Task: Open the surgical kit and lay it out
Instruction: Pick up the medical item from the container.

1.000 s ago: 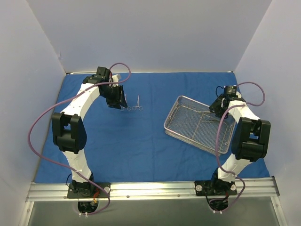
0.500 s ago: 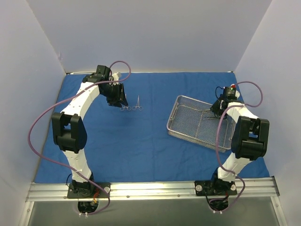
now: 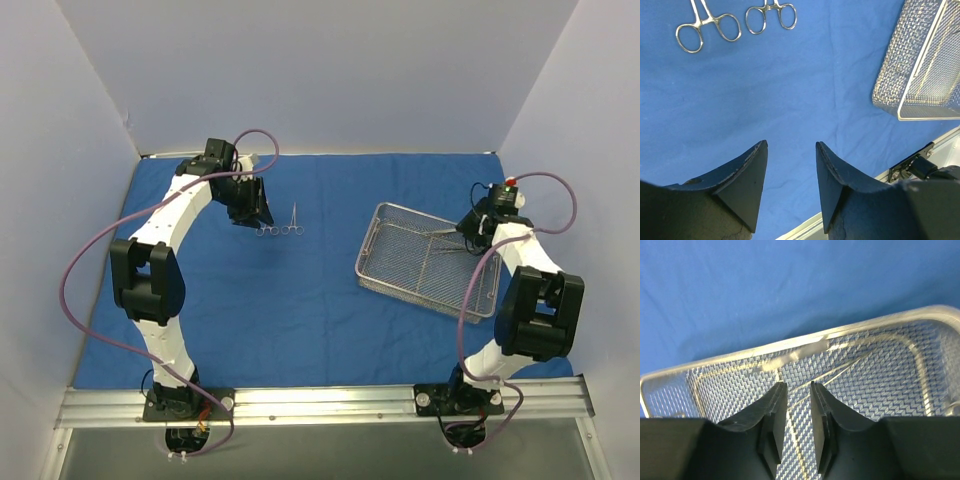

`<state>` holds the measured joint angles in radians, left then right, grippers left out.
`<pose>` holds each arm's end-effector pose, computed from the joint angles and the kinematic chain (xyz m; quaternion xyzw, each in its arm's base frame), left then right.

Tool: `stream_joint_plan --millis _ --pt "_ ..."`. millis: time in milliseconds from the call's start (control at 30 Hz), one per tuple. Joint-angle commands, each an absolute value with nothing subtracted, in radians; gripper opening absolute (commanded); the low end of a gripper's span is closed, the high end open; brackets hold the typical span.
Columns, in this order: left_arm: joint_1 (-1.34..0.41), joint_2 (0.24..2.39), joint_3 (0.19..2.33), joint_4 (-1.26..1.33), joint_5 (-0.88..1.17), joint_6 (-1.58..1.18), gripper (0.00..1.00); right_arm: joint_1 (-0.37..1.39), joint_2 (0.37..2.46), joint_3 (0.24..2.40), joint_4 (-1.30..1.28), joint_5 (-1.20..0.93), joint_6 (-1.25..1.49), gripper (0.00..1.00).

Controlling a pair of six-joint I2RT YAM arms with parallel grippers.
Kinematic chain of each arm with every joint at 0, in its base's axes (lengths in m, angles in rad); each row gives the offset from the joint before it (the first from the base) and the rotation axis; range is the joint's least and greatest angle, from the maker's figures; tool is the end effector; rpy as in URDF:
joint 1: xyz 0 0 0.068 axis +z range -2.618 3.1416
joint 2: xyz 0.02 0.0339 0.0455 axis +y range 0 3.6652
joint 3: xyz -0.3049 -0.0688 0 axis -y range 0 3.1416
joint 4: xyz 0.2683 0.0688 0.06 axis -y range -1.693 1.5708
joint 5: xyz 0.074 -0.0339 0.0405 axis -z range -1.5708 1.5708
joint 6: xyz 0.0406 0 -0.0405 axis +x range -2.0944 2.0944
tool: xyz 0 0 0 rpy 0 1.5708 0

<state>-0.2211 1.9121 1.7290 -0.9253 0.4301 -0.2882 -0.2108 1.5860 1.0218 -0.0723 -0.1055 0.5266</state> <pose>0.4317 -0.1144 0.3117 0.0170 0.9521 -0.2574 0.1643 0.3680 -0.0744 0.2576 0.2992 0.8403 0.1172 0.4367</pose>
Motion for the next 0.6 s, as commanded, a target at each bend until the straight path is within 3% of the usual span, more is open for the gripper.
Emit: stream_joint_plan --millis 0,133,267,567 --pt "-0.224 1.908 1.753 -0.907 0.472 -0.301 0.52 -0.262 1.586 1.045 -0.062 -0.135 0.5 0.27" --pt "-0.23 1.899 1.741 -0.902 0.48 -0.304 0.52 -0.313 1.62 1.039 0.02 -0.279 0.411 0.25" --pt "-0.23 1.856 1.658 -0.842 0.515 -0.328 0.52 -0.337 1.582 0.967 0.159 -0.377 0.353 0.4" --pt "-0.241 1.793 1.56 -0.759 0.578 -0.351 0.52 -0.356 1.629 0.908 0.334 -0.517 0.353 0.38"
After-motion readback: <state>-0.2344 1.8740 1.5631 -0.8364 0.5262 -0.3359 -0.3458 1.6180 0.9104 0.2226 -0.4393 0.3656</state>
